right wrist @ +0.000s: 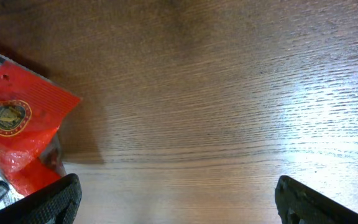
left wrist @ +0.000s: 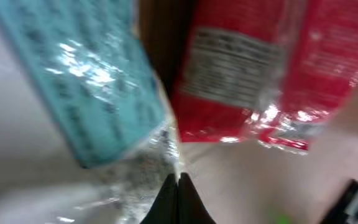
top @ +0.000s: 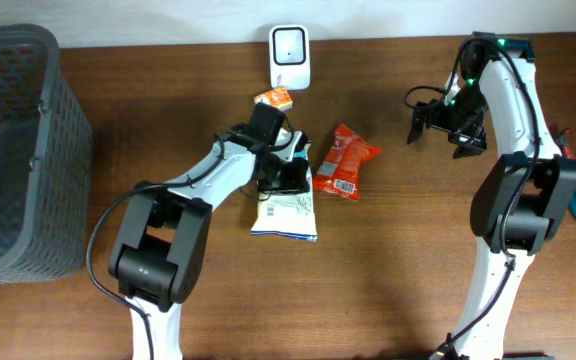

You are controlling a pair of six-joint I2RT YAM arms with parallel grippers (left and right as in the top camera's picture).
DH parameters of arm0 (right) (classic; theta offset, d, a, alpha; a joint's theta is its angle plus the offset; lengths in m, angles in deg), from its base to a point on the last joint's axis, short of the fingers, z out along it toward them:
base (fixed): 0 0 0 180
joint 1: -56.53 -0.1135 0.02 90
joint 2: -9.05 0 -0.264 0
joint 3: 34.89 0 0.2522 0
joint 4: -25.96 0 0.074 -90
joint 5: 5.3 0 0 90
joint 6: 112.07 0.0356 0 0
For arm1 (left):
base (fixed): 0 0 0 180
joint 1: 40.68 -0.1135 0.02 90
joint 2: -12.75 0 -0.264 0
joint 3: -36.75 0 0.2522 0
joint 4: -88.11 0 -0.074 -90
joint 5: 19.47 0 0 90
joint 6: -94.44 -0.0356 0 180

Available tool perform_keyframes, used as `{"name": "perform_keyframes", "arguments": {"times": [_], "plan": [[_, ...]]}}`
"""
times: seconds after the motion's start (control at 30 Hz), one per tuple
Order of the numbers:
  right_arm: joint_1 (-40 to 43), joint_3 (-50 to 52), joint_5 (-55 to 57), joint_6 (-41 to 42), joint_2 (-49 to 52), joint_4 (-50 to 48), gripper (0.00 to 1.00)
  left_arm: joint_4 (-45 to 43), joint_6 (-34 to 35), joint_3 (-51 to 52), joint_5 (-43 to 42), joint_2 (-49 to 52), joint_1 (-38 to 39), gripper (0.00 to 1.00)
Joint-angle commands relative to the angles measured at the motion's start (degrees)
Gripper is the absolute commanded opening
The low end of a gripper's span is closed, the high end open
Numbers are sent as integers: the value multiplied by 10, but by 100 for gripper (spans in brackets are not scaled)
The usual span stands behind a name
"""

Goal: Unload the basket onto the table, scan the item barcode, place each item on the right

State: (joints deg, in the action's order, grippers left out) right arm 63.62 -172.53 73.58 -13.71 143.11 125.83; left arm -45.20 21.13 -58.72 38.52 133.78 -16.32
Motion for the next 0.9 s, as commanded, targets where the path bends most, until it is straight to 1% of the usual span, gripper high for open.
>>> {"name": "perform_keyframes", "arguments": {"times": [0.0,0.1,0.23,0.3,0.33,0.4,0.5,0.57,0.63,0.73,0.8,0.87], "plan": [[0,-9,-5,-4,-16,0,99,23,17,-3,-30,2,-8,0],[0,-9,-5,-4,-16,0,98,84,4,-32,15,2,-26,0],[0,-9,-5,-4,-16,0,98,185,-51,-98,91,-2,-41,0],[0,-9,-5,-4,-16,0,98,240,-61,-143,167,-8,-39,0],[0,-9,-5,-4,-16,0,98,272,-61,-175,226,-17,-35,0],[0,-9,-5,-4,-16,0,98,289,-61,-195,262,-28,-30,0],[0,-9,-5,-4,-16,0,98,288,-61,-197,272,-42,-27,0],[0,-9,-5,-4,-16,0,98,271,-61,-195,276,-39,-27,0],[0,-9,-5,-4,-16,0,98,227,-77,-191,284,-32,-27,0],[0,-9,-5,-4,-16,0,98,153,-120,-179,284,-19,-27,0],[0,-9,-5,-4,-16,0,98,116,-123,-176,284,-1,-26,0],[0,-9,-5,-4,-16,0,98,99,-123,-176,284,18,-26,0]]}}
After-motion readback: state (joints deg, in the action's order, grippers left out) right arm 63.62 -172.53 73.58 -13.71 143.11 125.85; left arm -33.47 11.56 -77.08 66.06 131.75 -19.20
